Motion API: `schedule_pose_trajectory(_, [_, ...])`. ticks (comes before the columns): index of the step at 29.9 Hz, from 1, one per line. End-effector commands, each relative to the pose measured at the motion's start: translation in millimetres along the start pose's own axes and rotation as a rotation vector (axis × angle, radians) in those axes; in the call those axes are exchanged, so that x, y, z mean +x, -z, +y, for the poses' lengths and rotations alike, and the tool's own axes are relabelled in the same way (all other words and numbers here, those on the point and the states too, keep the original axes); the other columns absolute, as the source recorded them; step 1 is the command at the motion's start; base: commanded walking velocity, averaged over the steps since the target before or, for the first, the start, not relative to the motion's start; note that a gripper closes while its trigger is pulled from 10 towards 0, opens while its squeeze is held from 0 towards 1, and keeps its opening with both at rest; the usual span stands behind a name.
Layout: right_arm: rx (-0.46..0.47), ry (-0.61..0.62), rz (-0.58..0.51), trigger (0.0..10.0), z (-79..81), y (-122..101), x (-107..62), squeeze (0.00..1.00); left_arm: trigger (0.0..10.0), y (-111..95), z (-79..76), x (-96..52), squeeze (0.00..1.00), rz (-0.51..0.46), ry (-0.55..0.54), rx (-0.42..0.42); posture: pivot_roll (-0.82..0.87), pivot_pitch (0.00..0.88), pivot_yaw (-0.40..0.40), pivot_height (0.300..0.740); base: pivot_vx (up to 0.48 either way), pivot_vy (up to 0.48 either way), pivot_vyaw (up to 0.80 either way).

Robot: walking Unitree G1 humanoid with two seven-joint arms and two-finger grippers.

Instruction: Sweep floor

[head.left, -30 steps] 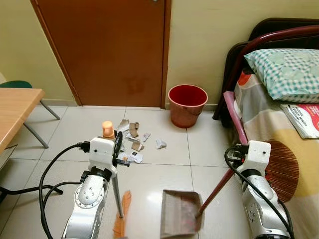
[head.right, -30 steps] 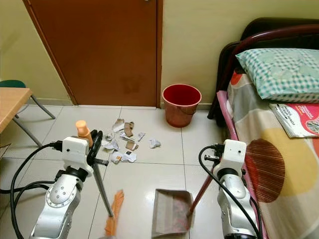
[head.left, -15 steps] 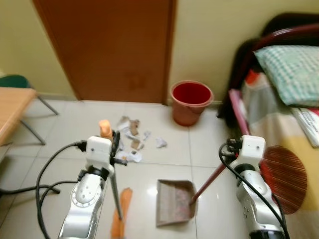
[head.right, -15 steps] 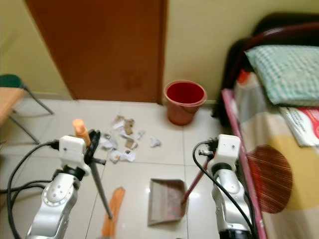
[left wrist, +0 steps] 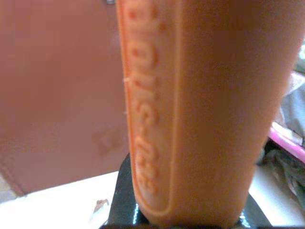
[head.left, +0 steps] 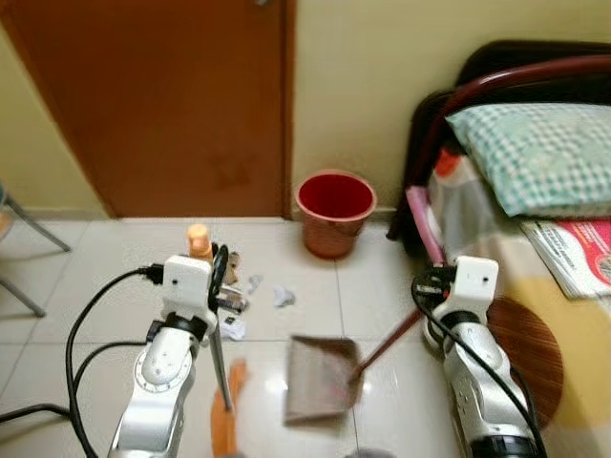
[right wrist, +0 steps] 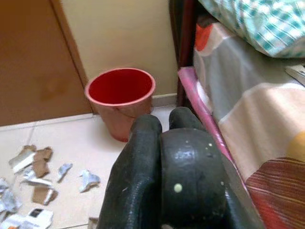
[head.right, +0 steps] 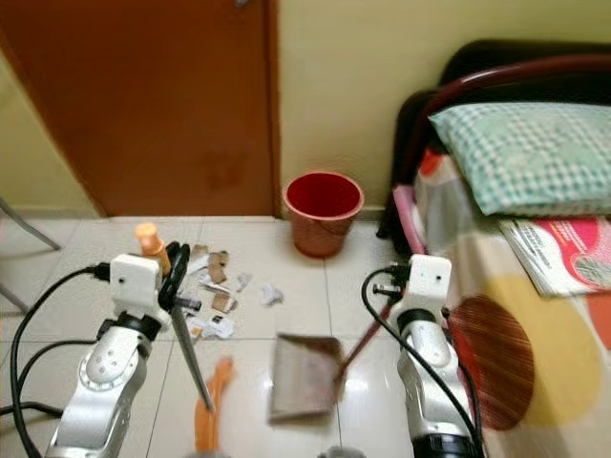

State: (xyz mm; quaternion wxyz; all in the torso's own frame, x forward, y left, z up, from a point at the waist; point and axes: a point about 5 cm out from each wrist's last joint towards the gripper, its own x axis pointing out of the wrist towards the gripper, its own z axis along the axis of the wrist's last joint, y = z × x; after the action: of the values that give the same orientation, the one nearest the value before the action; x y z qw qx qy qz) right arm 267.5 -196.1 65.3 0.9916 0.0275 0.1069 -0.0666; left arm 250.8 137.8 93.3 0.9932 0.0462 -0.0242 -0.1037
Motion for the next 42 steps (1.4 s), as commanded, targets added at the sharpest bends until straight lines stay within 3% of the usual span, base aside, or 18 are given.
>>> schedule_pose_trajectory(1, [-0.015, 0.022, -0.036, 10.0, -2.0, -8.1, 2.4, 0.0, 10.0, -8.3, 0.7, 2.3, 0.0, -0.042, 0.012, 0.001, 0.01, 0.034, 0.001, 0.74, 0.364, 0.24, 0.0])
schedule_pose_trajectory(12, [-0.027, -0.021, -0.022, 10.0, 9.8, -2.3, 4.8, 0.0, 10.0, -9.0, 2.1, -0.9, 0.0, -0.041, 0.008, 0.019, 0.08, 0.047, -0.022, 0.74, 0.358, 0.087, 0.0])
schedule_pose_trajectory(18, [-0.034, -0.016, -0.024, 10.0, 6.1, -4.9, 11.1, 0.0, 10.0, -7.4, 0.0, -1.9, 0.0, -0.038, 0.001, 0.015, 0.08, 0.036, -0.035, 0.74, 0.302, 0.04, 0.0])
schedule_pose_trajectory(30, [-0.023, -0.004, -0.032, 10.0, 2.3, -9.7, 18.1, 0.0, 10.0, -10.8, 1.7, 1.4, 0.0, -0.054, -0.01, 0.037, 0.07, 0.031, -0.038, 0.74, 0.0, 0.0, 0.0])
schedule_pose_trajectory(42, [-0.035, -0.013, -0.051, 10.0, 1.5, -19.0, 21.8, 0.0, 10.0, -31.0, -5.7, 14.5, 0.0, -0.132, 0.018, 0.089, 0.01, 0.053, -0.037, 0.74, 0.0, 0.0, 0.0])
